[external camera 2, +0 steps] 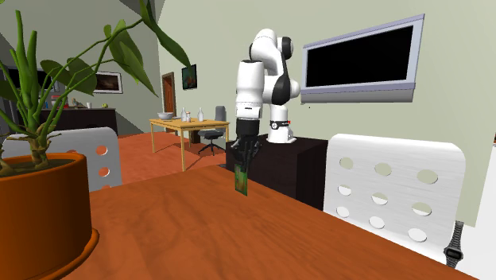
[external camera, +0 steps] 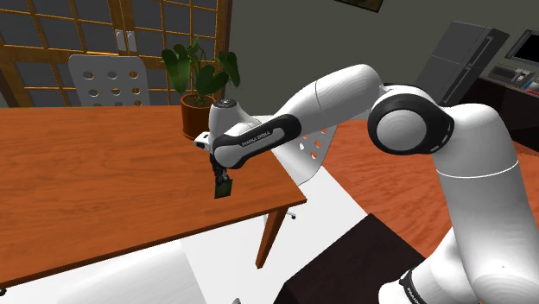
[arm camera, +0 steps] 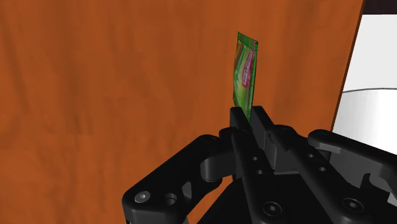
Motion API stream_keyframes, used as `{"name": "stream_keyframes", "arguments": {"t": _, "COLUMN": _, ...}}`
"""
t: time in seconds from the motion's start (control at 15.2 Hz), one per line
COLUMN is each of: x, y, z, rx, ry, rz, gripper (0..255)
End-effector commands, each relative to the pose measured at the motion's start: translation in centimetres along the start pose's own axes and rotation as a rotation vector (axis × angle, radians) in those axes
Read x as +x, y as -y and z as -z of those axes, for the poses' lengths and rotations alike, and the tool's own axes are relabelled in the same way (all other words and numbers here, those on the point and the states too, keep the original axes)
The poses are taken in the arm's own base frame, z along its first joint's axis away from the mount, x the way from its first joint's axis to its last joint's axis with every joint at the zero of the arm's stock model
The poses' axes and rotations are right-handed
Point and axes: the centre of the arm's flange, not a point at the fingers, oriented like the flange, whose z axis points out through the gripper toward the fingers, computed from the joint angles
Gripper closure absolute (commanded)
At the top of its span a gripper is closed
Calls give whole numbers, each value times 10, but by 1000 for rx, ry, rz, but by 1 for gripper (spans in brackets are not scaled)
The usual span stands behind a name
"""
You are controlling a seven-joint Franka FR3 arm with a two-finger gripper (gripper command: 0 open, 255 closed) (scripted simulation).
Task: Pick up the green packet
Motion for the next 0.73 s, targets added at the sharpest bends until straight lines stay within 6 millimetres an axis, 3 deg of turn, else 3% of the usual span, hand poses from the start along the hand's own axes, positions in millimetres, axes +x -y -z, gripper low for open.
{"name": "stream_keyframes", "arguments": {"t": 0.0, "x": 0, "y": 0, "z": 0, "rx": 0, "ry": 0, "rz": 0, "gripper": 255}}
{"name": "stream_keyframes", "arguments": {"t": 0.2, "x": 0, "y": 0, "z": 0, "rx": 0, "ry": 0, "rz": 0, "gripper": 255}}
{"name": "stream_keyframes", "arguments": {"t": 0.66, "x": -1, "y": -2, "z": 37, "rx": 0, "ry": 0, "rz": 0, "gripper": 255}}
